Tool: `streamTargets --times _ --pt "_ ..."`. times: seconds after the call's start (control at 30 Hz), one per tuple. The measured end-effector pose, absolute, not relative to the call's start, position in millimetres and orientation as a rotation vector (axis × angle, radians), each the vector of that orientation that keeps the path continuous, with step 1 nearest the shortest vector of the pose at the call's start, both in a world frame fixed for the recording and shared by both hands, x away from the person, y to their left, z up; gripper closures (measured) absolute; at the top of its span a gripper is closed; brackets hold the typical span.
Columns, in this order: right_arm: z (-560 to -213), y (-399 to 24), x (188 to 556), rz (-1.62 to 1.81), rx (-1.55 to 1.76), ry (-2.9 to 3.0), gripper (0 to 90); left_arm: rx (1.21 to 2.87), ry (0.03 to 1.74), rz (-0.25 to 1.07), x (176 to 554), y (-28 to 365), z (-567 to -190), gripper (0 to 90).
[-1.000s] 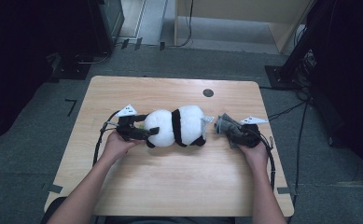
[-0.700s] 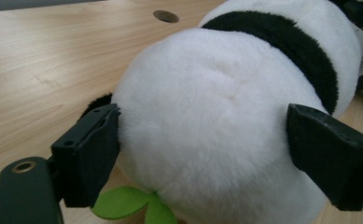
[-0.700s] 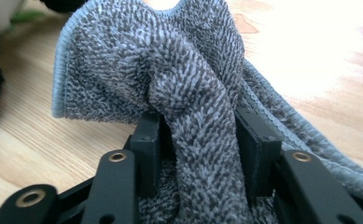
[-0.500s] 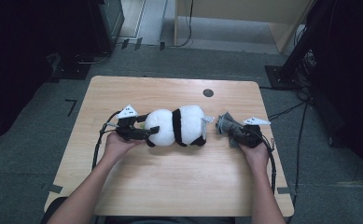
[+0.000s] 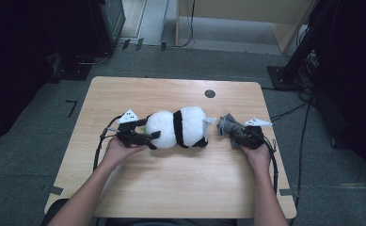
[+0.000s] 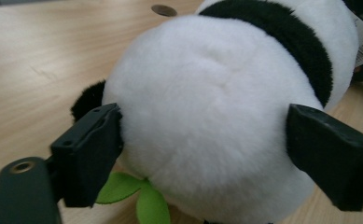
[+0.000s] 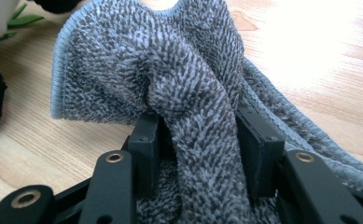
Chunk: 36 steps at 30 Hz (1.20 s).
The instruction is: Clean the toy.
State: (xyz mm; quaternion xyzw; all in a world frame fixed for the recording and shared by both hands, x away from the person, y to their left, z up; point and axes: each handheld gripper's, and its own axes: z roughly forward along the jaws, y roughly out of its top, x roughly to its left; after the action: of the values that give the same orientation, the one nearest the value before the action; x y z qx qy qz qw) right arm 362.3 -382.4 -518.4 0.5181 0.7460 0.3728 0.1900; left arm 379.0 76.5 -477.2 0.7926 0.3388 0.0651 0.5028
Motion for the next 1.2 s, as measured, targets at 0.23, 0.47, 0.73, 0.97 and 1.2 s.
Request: streamTargets --times 0.23,0.47,0.73,0.97,1.2 --pt "-511.3 -388.2 363.1 1.057 1.528 2.093 67.9 1.946 0.848 0.069 383.3 77.0 -484.9 13.5" --pt "-491.5 -393.0 359.2 1.097 1.591 2.031 70.7 1.917 0.885 0.051 382.4 76.2 -480.9 30.3" --pt "-449.9 -369.4 352.9 1.15 1.464 2.027 70.0 1.946 0.883 0.058 378.9 77.5 -477.6 44.2" --pt "-411.2 -343.1 355.0 1.227 1.371 2.069 70.1 1.939 0.902 0.05 375.0 85.5 -475.9 45.5" --pt "-377.7 -310.1 373.1 1.244 1.256 2.144 69.6 1.914 0.938 0.037 375.0 95.8 -476.0 43.6"
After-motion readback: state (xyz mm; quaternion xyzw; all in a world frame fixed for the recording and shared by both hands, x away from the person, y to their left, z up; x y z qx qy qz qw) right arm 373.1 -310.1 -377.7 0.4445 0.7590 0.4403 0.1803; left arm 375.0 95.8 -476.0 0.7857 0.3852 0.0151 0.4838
